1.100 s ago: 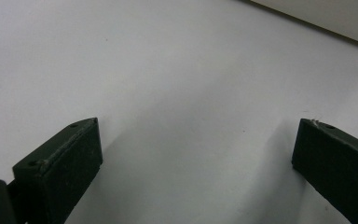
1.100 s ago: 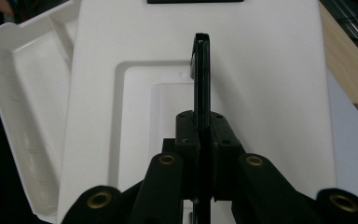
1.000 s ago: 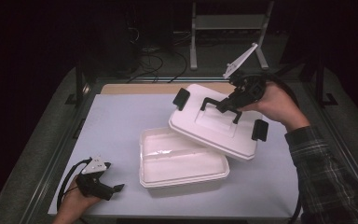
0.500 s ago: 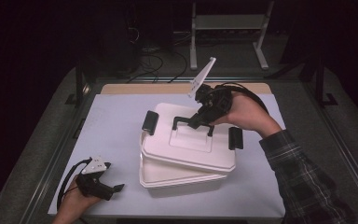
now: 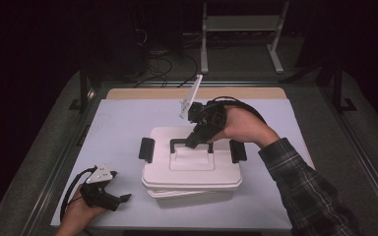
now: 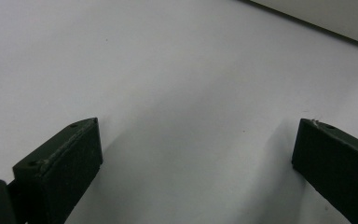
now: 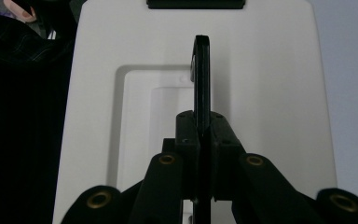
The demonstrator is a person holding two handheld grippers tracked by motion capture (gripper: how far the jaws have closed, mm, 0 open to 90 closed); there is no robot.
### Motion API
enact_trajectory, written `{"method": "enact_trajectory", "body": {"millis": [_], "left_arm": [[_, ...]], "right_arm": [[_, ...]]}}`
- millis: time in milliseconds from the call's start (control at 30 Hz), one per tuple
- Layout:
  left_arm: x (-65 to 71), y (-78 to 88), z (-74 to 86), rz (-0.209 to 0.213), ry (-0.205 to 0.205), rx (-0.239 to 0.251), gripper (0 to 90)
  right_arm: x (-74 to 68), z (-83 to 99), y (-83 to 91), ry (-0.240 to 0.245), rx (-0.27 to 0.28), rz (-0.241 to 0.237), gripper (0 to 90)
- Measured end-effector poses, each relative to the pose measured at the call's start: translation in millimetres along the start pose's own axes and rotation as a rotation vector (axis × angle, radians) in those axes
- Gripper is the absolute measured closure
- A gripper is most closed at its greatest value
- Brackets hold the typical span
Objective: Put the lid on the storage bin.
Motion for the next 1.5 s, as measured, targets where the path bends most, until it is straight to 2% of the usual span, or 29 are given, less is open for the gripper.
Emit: {"method": "enact_trajectory", "body": {"millis": [100, 167, 233, 567, 733, 767, 833, 900, 1033, 1100, 1167, 1200, 1333, 1500], "left_arm": [[0.0, 0.0, 0.0, 0.000, 0.000, 0.000, 0.6], [0.1, 0.0, 0.0, -0.001, 0.000, 0.001, 0.6], [0.1, 0.0, 0.0, -0.001, 0.000, 0.000, 0.6], [0.1, 0.0, 0.0, -0.001, -0.001, 0.000, 0.7], [0.1, 0.0, 0.0, -0.001, 0.000, 0.000, 0.7], [0.2, -0.1, -0.1, -0.002, 0.001, 0.003, 0.6], [0.1, 0.0, 0.0, -0.001, 0.000, 0.001, 0.6], [0.2, -0.1, -0.1, -0.001, 0.002, 0.003, 0.7], [0.2, -0.1, 0.0, -0.001, 0.002, 0.003, 0.6], [0.3, -0.1, 0.0, -0.001, 0.003, 0.003, 0.7], [0.2, -0.1, 0.0, -0.001, 0.003, 0.003, 0.7], [0.2, -0.1, 0.0, -0.001, 0.003, 0.003, 0.6], [0.3, -0.1, 0.0, -0.001, 0.003, 0.003, 0.6], [0.3, -0.1, 0.0, -0.001, 0.002, 0.003, 0.7]], "right_arm": [[-1.2, -1.6, -1.6, 0.023, -0.010, -0.012, 84.1], [-1.8, 0.3, -6.7, 0.034, -0.049, -0.012, 84.0], [-1.1, 1.9, -7.2, 0.041, -0.053, -0.004, 84.0], [0.0, 5.3, -7.2, 0.063, -0.041, -0.010, 84.2], [-0.7, 7.0, -6.7, 0.076, -0.054, -0.005, 84.1], [-0.1, 8.1, -9.0, 0.074, -0.079, 0.001, 84.0], [1.4, 7.7, -13.6, 0.079, -0.067, -0.013, 84.1], [2.3, 6.4, -18.2, 0.082, -0.077, -0.016, 84.0], [4.4, 6.9, -18.1, 0.078, -0.060, -0.021, 83.0], [5.0, 8.3, -17.5, 0.071, -0.055, 0.004, 75.6], [6.7, 12.2, -15.9, 0.047, -0.034, 0.016, 65.3], [7.7, 15.1, -14.1, 0.035, -0.022, 0.029, 62.8], [9.2, 31.1, -3.6, -0.015, 0.049, 0.104, 44.5], [8.5, 56.4, 8.7, -0.073, 0.116, 0.197, 29.8]]}}
Point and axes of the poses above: each handheld gripper's, and its own axes: y roughly backward along the jaws, z roughly out of its underside, x roughly to its right, the point moved 4 cm from there along -y, roughly forward along the jaws, and after that the axes turned 6 degrees about -z, right-handed, at the moved point
